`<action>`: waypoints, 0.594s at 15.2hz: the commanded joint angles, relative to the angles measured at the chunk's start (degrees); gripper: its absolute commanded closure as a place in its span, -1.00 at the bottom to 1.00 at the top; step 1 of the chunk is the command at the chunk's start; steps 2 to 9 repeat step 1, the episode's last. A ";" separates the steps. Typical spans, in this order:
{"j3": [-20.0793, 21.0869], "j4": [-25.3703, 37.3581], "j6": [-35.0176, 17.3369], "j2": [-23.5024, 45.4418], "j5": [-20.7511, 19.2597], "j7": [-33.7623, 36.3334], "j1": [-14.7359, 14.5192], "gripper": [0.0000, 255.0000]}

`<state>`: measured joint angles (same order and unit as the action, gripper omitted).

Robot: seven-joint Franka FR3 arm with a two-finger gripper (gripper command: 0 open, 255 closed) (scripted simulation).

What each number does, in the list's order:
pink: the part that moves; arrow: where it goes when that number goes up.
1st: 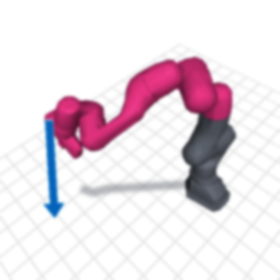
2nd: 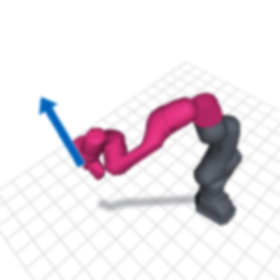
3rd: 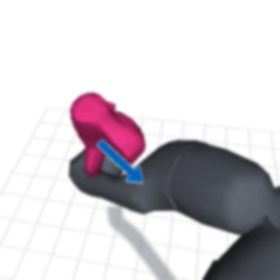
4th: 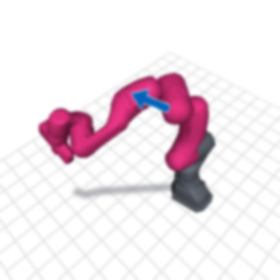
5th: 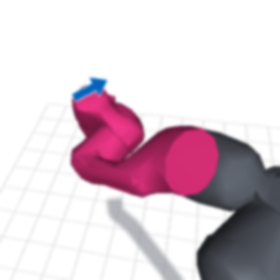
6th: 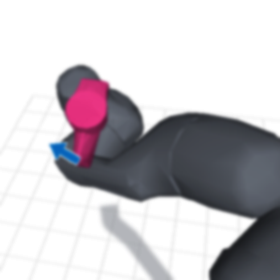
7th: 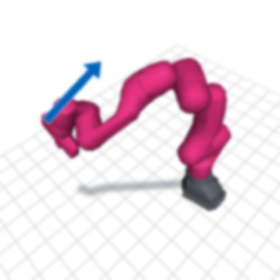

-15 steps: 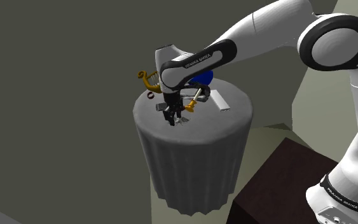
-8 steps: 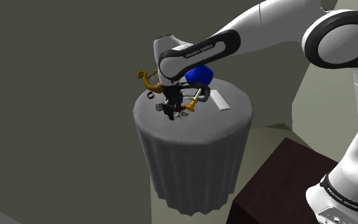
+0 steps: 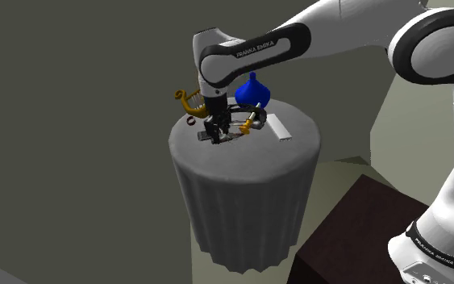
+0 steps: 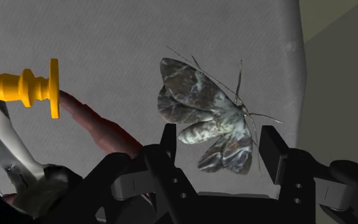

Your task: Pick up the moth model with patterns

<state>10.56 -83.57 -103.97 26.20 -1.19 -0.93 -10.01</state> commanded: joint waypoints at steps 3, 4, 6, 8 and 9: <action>0.01 0.41 0.39 0.05 0.00 0.04 -0.04 1.00; 0.01 0.41 0.39 0.05 0.00 0.04 -0.04 1.00; 0.01 0.41 0.39 0.05 0.00 0.04 -0.04 1.00; 0.01 0.41 0.39 0.05 0.00 0.04 -0.04 1.00; 0.01 0.41 0.39 0.05 0.00 0.04 -0.04 1.00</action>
